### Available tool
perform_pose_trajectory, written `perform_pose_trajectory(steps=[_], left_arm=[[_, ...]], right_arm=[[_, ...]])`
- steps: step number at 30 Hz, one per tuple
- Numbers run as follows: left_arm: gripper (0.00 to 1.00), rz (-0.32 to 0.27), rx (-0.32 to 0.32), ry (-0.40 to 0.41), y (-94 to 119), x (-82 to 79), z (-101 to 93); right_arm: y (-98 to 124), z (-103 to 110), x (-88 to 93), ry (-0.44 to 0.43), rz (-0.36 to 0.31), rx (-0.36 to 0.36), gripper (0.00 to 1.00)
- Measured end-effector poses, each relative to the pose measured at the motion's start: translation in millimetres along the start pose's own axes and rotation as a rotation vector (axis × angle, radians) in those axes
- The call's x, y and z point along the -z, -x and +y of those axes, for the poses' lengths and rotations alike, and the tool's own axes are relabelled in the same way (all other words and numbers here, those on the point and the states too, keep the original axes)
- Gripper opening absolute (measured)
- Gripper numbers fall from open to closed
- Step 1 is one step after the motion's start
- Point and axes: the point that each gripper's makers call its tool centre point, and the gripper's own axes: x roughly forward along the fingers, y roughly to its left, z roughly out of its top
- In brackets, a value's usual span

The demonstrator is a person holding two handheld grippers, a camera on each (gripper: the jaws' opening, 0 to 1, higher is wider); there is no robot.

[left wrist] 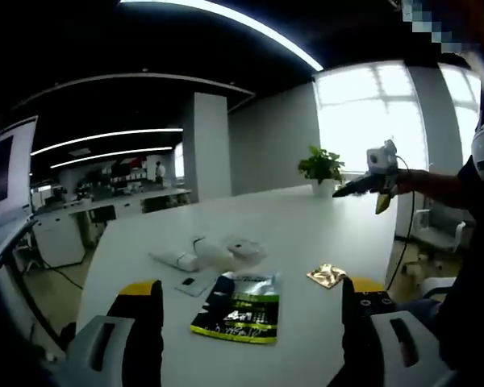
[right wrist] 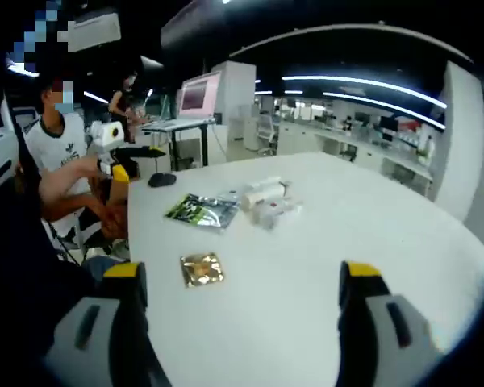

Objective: Arrange the skincare products in the storage area until every visible bottle or jar stands upright without overlapping.

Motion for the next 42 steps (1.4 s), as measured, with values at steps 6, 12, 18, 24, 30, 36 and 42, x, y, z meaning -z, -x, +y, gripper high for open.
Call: perform_pose_trajectory(steps=[6, 12, 18, 24, 30, 36, 42], left_arm=[[0.93, -0.007, 0.003, -0.003, -1.5, -0.6, -2.1], [0.92, 0.001, 0.014, 0.000, -3.5, 2.3, -5.5], [0.92, -0.006, 0.016, 0.004, -2.1, -0.7, -4.6], [0.92, 0.001, 0.015, 0.004, -2.1, -0.1, -4.6], [0.92, 0.000, 0.013, 0.004, -2.0, -0.5, -4.9], [0.92, 0.004, 0.013, 0.002, -2.3, -0.5, -5.1], [0.91, 0.003, 0.016, 0.003, -2.7, -1.6, -5.6]], right_arm=[[-0.8, 4.4, -6.7, 0.013, 0.014, -0.012, 1.00], [-0.1, 6.6, -9.6, 0.027, 0.016, -0.015, 1.00], [-0.9, 8.0, -5.7, 0.022, 0.021, -0.017, 1.00], [-2.9, 8.0, -2.1, 0.008, 0.017, -0.022, 1.00], [-3.4, 9.9, 0.0, 0.006, 0.015, -0.030, 1.00], [-3.1, 8.7, 1.8, 0.001, 0.013, -0.028, 1.00], [-3.5, 9.5, 3.7, -0.001, 0.013, -0.029, 1.00]])
